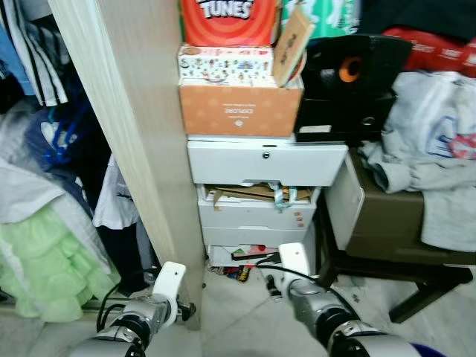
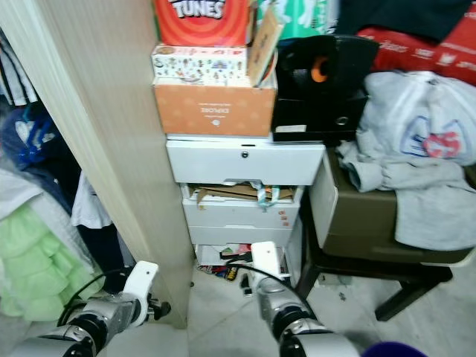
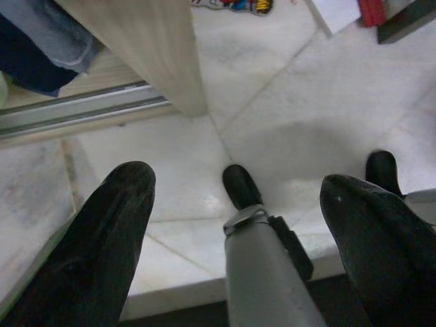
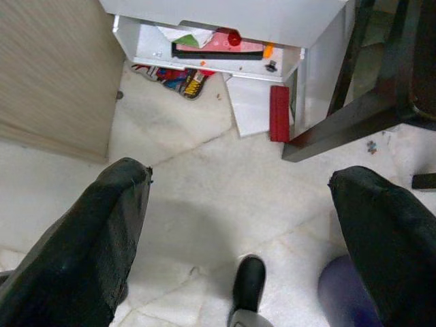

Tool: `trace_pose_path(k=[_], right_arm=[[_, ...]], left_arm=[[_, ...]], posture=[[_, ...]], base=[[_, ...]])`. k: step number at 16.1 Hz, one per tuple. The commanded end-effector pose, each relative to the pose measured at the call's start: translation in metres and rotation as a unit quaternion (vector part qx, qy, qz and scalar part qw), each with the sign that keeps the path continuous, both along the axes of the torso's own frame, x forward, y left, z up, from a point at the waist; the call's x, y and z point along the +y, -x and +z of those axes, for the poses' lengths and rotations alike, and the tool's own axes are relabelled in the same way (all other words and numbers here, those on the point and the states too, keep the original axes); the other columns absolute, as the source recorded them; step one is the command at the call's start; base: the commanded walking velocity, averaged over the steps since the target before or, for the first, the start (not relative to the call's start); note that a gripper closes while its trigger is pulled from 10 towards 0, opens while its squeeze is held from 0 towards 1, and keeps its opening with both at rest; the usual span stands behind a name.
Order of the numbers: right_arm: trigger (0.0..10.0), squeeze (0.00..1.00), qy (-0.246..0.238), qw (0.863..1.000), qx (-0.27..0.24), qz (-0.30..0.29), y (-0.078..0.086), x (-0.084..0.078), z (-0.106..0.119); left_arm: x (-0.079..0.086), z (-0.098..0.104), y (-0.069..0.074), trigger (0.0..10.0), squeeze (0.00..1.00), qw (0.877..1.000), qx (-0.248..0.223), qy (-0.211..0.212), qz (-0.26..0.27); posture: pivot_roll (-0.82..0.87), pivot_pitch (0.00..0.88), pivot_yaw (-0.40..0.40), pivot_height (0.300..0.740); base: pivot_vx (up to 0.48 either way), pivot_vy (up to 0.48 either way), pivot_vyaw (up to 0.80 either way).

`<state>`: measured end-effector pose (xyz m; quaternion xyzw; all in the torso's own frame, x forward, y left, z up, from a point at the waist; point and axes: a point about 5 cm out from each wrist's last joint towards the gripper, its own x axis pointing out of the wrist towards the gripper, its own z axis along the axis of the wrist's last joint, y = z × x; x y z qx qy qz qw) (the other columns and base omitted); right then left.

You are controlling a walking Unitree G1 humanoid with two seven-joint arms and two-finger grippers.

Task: Clean up the room

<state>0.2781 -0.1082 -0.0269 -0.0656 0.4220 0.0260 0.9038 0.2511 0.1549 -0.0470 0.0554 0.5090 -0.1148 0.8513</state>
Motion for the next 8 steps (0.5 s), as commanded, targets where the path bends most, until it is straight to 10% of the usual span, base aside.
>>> trace_pose_path(k=[1,8], right_arm=[[10.0,0.00,0.005,1.000,-0.002,0.000,-0.0017,-0.0032,0.0012],[10.0,0.00,0.006,1.000,-0.001,0.000,-0.0016,-0.0029,0.0011]], left_arm=[[-0.0014,0.0002,-0.0004,10.0,0.00,1.000,0.000,0.000,-0.001],[-0.0016,0.0001,-0.0003,10.0,0.00,1.000,-0.001,-0.001,-0.003]], posture=[[-0.14,0.000,0.030,0.740],[-0.14,0.000,0.029,0.740]], base=[[0.000,0.300,0.00],[0.000,0.289,-0.13]])
